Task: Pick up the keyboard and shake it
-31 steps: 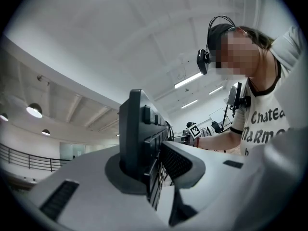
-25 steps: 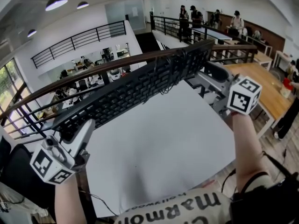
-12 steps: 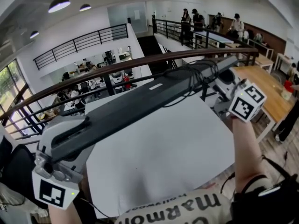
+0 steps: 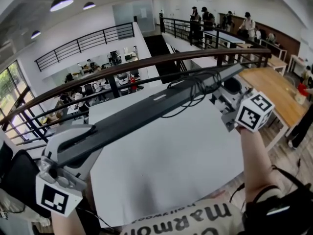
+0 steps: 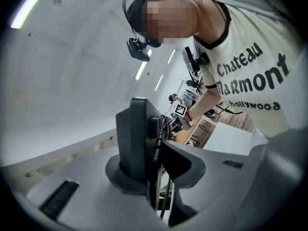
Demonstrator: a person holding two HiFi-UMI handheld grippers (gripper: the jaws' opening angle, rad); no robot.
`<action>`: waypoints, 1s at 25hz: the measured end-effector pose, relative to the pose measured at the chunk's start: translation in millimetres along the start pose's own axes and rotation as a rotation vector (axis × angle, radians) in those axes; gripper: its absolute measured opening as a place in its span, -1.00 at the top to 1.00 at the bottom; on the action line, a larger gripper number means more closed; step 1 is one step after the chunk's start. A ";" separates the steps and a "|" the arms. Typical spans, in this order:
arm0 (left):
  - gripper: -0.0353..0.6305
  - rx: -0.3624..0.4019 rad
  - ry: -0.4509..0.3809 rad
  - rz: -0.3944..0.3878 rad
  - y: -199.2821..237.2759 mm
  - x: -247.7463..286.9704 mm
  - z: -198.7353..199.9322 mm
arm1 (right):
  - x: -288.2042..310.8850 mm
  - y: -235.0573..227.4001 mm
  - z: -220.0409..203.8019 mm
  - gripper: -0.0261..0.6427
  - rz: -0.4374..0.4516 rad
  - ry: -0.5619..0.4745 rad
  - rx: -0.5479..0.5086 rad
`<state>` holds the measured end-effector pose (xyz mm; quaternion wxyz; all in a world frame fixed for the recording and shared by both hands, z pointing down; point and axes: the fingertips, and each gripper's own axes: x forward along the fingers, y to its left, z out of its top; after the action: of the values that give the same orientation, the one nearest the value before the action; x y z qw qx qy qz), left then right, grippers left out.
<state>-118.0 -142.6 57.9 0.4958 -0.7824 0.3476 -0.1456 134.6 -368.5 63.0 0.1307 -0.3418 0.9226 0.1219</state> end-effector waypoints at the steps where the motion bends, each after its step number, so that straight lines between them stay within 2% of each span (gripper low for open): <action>1: 0.64 -0.006 0.005 -0.005 -0.4 1.5 -8.1 | 4.1 -1.7 -8.2 0.17 -0.001 0.011 0.010; 7: 0.63 -0.091 0.038 -0.027 0.7 10.2 -26.1 | 7.6 -9.7 -28.1 0.17 -0.025 0.076 0.051; 13: 0.62 -0.071 0.033 -0.041 3.9 11.4 -20.6 | 9.4 -9.4 -32.0 0.17 -0.032 0.065 0.085; 20: 0.60 -0.136 0.018 -0.025 2.9 8.8 -24.7 | 2.6 -6.9 -26.8 0.17 -0.048 0.043 0.075; 25: 0.60 -0.126 0.023 -0.033 2.4 10.8 -23.9 | 3.1 -9.0 -31.7 0.17 -0.046 0.049 0.089</action>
<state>-124.8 -166.7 65.7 0.4391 -0.8159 0.3488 -0.1405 133.3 -387.0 90.5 0.1262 -0.3596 0.9219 0.0692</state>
